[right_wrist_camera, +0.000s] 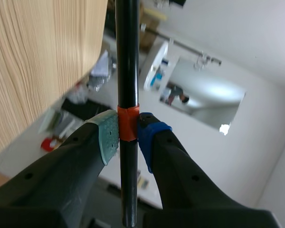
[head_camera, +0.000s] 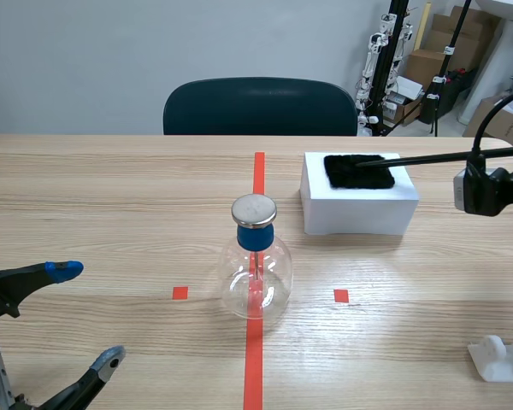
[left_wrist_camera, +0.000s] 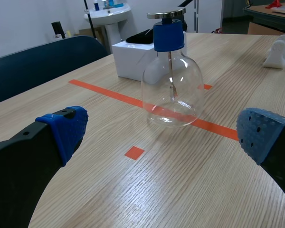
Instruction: Do the electroscope experiment. rub the rod on the fur
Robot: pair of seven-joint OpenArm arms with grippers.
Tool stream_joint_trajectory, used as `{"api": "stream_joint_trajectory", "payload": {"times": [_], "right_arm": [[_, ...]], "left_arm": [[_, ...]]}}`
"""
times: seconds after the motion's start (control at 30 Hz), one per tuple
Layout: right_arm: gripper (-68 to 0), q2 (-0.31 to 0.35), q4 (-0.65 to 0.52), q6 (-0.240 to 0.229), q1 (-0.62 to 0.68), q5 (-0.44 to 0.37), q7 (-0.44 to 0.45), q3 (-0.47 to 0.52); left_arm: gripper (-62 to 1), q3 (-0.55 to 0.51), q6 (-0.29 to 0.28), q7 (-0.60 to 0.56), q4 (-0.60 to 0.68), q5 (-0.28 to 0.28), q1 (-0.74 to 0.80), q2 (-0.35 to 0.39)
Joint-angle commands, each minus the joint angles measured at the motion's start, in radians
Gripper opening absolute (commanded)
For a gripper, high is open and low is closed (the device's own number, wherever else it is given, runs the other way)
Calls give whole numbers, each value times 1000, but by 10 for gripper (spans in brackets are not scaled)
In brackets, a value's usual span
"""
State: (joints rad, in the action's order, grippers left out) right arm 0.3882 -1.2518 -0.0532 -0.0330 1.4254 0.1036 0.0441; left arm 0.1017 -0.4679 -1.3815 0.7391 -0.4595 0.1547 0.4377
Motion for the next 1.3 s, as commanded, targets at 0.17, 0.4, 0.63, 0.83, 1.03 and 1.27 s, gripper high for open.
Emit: {"api": "stream_joint_trajectory", "payload": {"times": [0.17, 0.4, 0.63, 0.83, 1.03, 1.27], "right_arm": [[-678, 17, -14, 7, -19, 4, -27, 7], [-678, 16, -14, 7, -19, 4, 134, 7], [-678, 17, -14, 7, -19, 4, 21, 7], [-678, 19, -14, 6, -19, 4, -45, 7], [-678, 19, -14, 7, -19, 4, 96, 7], [-678, 19, -14, 7, -19, 4, 138, 7]], "left_arm": [[14, -12, 2, -17, 10, 14, -5, 9], [14, -12, 2, -17, 10, 14, -5, 9], [14, -12, 2, -17, 10, 14, -5, 9], [14, -12, 2, -17, 10, 14, -5, 9], [14, -12, 2, -17, 10, 14, -5, 9], [14, -12, 2, -17, 10, 14, -5, 9]]}}
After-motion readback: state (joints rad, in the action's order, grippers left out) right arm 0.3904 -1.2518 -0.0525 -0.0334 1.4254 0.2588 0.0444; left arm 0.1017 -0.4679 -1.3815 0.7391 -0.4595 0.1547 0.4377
